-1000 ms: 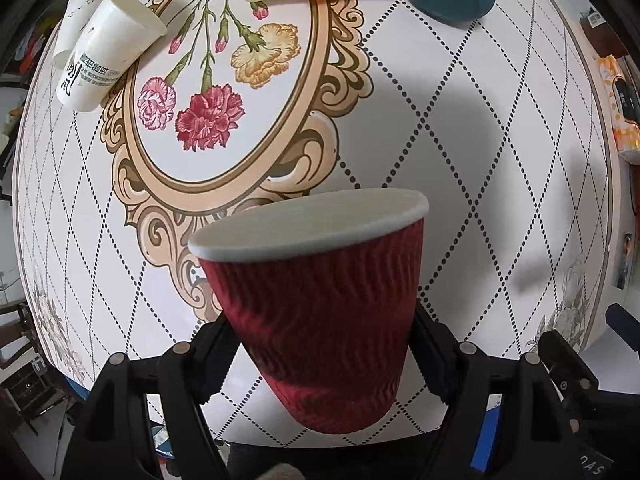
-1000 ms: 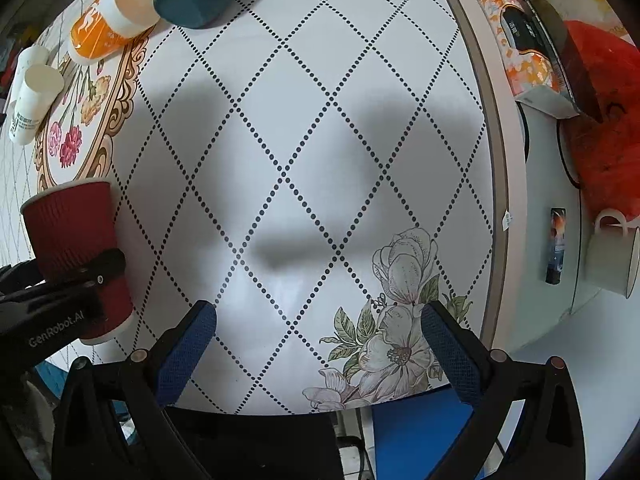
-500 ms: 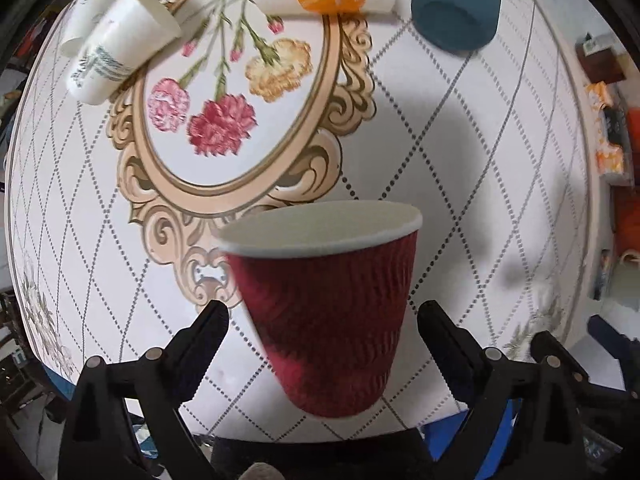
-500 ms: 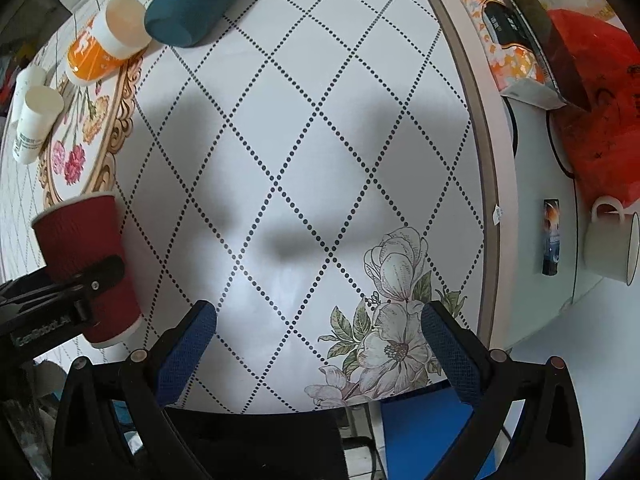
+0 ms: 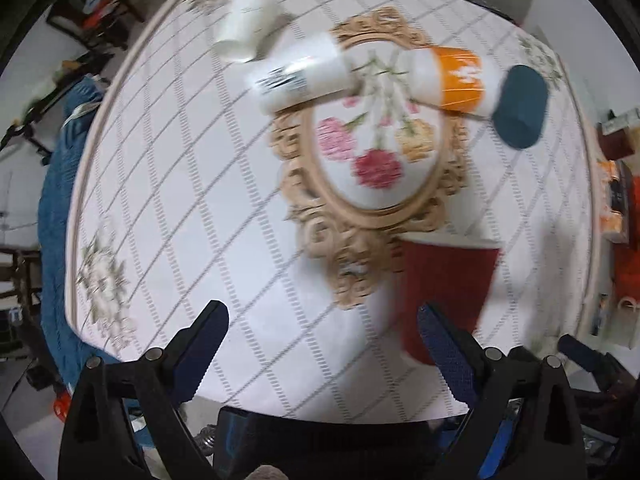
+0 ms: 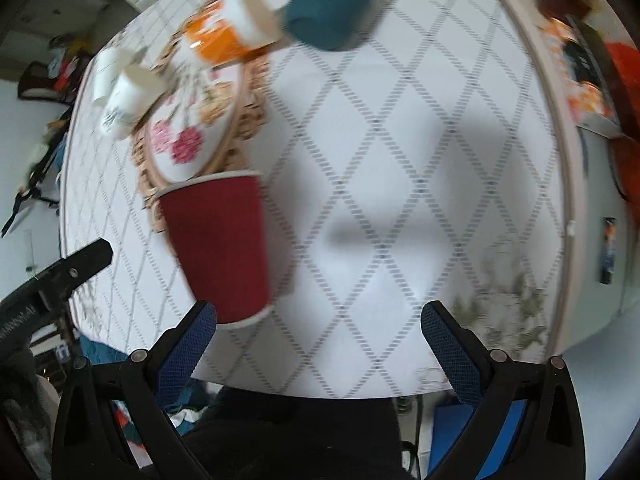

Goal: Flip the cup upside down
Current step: 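Lift the red cup with the left tool and carry it toward the right tool, then close the right tool on the red cup while the left tool releases it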

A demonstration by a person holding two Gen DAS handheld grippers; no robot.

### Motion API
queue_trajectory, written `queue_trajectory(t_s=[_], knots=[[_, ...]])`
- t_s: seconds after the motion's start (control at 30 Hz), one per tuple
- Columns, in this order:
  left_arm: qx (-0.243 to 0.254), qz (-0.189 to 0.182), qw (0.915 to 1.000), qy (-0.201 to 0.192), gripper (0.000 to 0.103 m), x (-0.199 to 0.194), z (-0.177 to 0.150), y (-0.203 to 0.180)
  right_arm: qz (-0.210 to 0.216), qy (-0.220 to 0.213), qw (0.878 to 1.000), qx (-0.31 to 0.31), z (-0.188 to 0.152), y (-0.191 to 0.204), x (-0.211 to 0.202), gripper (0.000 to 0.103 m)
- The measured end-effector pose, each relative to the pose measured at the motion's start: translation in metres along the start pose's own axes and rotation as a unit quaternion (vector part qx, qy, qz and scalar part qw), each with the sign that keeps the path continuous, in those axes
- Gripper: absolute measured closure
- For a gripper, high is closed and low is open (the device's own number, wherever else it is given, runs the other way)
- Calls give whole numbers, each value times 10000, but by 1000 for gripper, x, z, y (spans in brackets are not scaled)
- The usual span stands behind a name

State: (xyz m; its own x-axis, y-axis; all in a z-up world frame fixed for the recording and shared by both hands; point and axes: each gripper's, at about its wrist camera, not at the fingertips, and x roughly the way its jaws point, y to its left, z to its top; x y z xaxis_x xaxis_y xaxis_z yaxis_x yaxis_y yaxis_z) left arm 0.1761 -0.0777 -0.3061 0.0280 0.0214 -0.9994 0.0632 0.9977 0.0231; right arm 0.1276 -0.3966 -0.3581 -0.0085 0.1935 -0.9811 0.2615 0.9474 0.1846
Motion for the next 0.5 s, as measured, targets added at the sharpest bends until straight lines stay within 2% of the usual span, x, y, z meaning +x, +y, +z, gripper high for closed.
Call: queue_trajectory(t_s=[0.17, 0.33, 0.43, 0.5], knots=[[-266, 66, 9995, 128, 6, 13, -8, 30, 180, 135, 9997, -138, -3, 34, 16, 0], [-351, 250, 9991, 27, 6, 19, -11, 48, 27, 126, 9988, -468, -2, 54, 8, 0], [-366, 284, 9989, -14, 6, 26, -13, 58, -447, 7, 9933, -1067, 1, 69, -4, 0], [-342, 302, 9990, -12, 6, 34, -13, 62, -936, -194, 9790, -1798, 1, 86, -14, 0]])
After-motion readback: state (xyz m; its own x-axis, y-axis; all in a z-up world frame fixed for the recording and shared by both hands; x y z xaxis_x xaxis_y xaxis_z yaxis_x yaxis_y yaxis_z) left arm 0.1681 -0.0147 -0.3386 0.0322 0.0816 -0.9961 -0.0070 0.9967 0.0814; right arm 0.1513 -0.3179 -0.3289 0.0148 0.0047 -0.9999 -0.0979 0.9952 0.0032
